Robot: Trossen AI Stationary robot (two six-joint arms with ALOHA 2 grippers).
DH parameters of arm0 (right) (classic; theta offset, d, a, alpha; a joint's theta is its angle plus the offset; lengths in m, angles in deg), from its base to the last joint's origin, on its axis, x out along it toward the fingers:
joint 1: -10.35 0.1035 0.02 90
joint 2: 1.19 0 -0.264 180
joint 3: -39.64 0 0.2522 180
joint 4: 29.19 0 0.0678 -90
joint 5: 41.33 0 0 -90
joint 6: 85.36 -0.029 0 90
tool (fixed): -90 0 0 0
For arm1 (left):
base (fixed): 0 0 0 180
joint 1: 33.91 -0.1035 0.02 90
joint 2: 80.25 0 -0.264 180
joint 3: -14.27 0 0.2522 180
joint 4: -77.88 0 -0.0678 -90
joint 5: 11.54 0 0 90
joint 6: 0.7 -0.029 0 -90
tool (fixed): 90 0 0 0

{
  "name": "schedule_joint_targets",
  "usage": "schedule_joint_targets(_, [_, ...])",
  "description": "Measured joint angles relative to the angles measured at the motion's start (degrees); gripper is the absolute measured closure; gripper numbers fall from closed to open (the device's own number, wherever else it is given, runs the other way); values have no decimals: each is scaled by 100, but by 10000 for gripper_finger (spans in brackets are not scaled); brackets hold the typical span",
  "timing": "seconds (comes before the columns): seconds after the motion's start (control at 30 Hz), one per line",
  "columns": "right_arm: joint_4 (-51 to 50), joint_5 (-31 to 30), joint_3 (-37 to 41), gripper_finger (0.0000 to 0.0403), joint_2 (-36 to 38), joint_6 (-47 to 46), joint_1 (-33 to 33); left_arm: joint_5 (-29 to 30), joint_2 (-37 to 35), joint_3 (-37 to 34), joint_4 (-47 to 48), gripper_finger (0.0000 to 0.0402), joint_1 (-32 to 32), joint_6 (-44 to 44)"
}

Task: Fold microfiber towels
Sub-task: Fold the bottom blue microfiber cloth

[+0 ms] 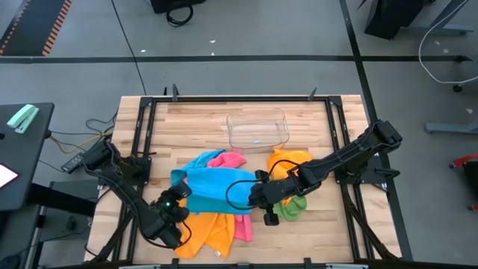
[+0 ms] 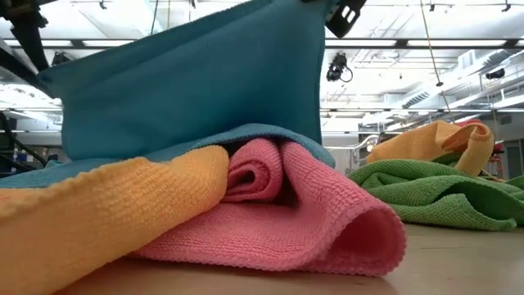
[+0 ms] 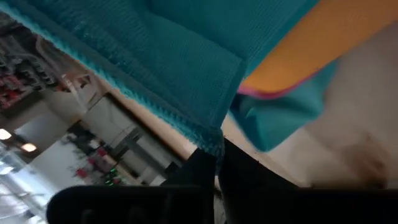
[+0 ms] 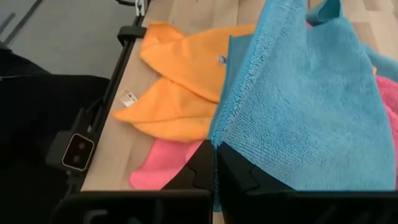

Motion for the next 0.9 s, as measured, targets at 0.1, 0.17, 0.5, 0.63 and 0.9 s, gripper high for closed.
schedule_joint_targets(0.1, [-39, 4, 0, 391, 0, -150, 0, -174, 0, 0, -186, 372, -2, 20])
schedule_joint_targets(0.17, [-33, 17, 0, 391, 0, -243, 0, -327, 0, 0, -234, 358, -2, 242])
schedule_joint_targets(0.5, [3, 269, 7, 391, -151, -469, 5, -1192, -4, -27, -871, 247, 53, 2048])
schedule_joint_targets(0.63, [-42, 245, 4, 391, -146, -425, -33, -796, -20, -428, -852, 234, 64, 3002])
schedule_joint_targets(0.9, [-213, 184, 4, 391, -116, -191, -142, 691, -20, -1280, -1064, 250, 43, 3686])
